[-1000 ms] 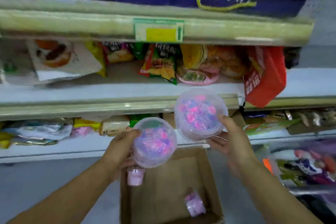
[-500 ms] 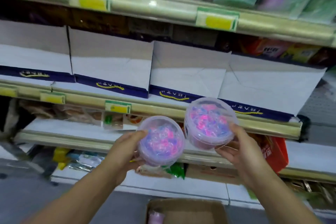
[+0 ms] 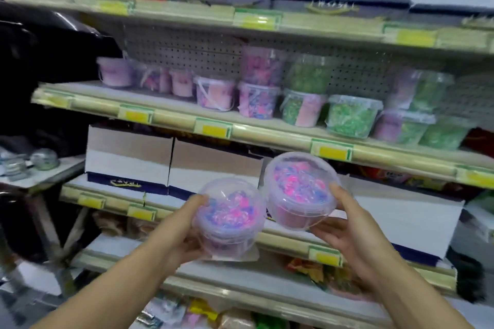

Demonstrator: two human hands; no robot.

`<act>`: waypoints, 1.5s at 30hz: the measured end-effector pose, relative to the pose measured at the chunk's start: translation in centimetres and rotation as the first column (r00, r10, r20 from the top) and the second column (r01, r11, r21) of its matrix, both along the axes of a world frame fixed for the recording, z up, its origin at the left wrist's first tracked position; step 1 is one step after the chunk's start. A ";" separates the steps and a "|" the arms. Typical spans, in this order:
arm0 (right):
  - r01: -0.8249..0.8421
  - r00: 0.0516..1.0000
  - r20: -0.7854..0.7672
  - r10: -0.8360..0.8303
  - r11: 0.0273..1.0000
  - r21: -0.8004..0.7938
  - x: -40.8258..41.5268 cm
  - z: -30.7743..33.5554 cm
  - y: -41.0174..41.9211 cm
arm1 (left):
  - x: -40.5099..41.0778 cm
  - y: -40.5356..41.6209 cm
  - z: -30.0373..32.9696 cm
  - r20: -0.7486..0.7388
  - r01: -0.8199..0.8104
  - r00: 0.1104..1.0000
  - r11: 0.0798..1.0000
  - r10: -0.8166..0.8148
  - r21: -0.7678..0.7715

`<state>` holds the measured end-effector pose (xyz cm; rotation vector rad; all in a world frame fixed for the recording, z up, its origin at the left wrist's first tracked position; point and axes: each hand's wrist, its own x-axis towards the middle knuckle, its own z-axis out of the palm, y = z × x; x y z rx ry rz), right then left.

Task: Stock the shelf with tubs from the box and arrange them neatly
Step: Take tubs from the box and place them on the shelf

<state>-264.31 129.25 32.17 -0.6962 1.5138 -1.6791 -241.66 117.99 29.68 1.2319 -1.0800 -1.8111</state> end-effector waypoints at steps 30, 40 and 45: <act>-0.163 0.984 0.033 0.176 0.958 -0.238 8.2 13.8 -21.5 | 8.0 -21.0 14.3 -0.199 -0.154 0.973 0.970 0.115 -0.188; 0.090 0.988 0.137 -0.065 0.979 -0.184 10.7 17.2 -29.0 | 8.1 -31.7 16.6 0.072 0.064 0.996 0.956 -0.045 -0.287; 0.132 0.985 0.137 -0.109 0.976 -0.173 11.1 17.3 -30.6 | 7.6 -34.4 16.5 0.159 0.153 0.980 0.958 -0.116 -0.243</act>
